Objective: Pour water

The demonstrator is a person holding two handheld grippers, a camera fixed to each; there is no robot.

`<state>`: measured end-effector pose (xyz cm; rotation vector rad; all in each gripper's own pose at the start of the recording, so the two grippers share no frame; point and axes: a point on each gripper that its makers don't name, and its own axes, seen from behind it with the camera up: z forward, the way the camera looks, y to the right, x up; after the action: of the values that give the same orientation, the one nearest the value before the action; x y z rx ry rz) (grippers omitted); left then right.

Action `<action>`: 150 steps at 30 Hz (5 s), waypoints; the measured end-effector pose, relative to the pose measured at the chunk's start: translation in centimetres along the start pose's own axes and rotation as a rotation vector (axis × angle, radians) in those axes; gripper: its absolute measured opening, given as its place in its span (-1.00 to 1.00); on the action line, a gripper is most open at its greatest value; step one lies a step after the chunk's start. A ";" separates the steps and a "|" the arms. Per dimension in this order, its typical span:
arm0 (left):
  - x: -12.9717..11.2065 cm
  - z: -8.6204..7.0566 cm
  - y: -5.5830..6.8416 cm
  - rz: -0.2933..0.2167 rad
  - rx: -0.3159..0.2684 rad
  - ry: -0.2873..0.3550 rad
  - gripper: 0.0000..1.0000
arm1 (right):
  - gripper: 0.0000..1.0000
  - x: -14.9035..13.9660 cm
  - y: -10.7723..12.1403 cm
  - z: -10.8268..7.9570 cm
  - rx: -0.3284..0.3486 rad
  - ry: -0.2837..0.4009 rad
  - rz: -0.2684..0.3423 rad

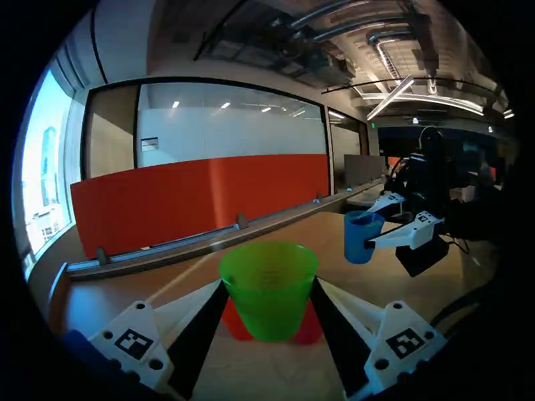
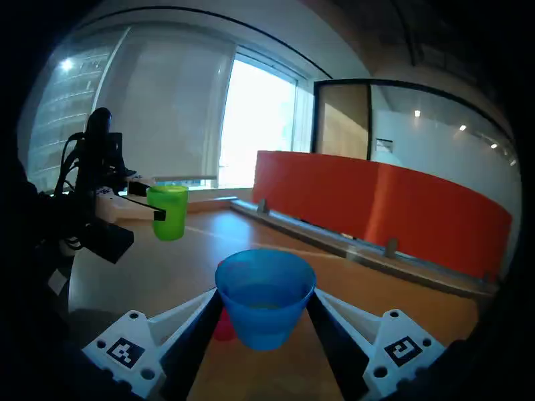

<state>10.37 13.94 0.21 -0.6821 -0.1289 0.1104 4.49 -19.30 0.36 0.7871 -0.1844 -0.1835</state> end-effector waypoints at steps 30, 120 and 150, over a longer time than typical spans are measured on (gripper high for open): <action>0.3 -0.2 0.2 -0.012 -0.001 0.021 0.69 | 0.76 4.1 -0.9 1.0 0.003 0.151 0.035; -5.0 1.4 6.2 -0.041 -0.202 -0.016 0.68 | 0.76 8.7 -1.5 2.1 0.092 0.058 -0.399; -4.9 1.8 8.4 -0.039 -0.260 0.012 0.67 | 0.76 9.6 -1.8 2.8 0.108 0.039 -0.515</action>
<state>4.81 20.83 -4.16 -0.9386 -0.1461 0.0524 12.94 -24.68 1.91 0.9346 0.0503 -0.6483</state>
